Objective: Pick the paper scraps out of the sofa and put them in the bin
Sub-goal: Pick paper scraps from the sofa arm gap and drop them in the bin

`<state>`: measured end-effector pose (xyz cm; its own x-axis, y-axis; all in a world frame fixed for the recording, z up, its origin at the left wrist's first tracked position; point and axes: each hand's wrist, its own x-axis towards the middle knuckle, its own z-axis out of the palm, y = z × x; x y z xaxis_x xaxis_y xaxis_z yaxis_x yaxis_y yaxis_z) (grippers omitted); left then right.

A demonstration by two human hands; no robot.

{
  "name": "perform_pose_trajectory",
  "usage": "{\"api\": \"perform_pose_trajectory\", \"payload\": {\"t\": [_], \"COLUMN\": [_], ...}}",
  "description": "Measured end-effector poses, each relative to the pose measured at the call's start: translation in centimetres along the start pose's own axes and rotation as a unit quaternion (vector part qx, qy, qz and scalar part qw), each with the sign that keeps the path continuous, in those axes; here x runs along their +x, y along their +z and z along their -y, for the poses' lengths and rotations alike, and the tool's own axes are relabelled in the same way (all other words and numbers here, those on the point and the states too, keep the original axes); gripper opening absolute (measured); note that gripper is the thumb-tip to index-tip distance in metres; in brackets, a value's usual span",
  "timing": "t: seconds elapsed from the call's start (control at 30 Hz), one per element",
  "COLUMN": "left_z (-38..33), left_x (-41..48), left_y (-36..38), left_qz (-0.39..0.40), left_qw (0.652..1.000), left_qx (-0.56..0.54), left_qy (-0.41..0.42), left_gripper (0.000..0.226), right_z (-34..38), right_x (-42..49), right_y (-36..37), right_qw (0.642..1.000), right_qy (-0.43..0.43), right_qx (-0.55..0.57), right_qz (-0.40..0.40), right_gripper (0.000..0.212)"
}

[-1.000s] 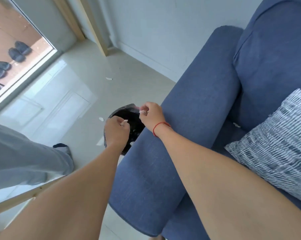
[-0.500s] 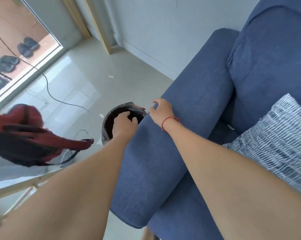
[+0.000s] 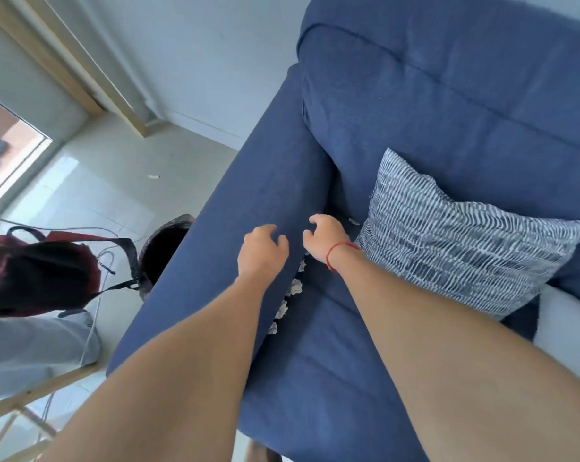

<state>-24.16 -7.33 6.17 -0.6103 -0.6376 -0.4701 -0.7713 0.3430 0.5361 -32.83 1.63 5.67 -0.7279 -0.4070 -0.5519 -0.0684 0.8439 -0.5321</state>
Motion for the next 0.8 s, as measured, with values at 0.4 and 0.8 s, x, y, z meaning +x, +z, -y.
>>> {"api": "perform_pose_trajectory", "payload": {"t": [0.4,0.8], "left_z": [4.7,10.6], "left_x": [-1.1,-1.6], "left_y": [7.8,12.5], "left_qz": [0.133,0.229], "left_qw": [0.986,0.953], "left_qx": [0.057,0.062], "left_qy": [-0.077,-0.190], "left_gripper": [0.029,0.062], "right_z": [-7.0,-10.2], "right_x": [-1.7,-0.6], "right_y": [3.7,9.7], "right_qw": [0.993,0.979], "right_qy": [0.073,0.060], "right_qx": [-0.003,-0.037], "right_qz": [0.097,0.193], "right_gripper": [0.039,0.048]}}
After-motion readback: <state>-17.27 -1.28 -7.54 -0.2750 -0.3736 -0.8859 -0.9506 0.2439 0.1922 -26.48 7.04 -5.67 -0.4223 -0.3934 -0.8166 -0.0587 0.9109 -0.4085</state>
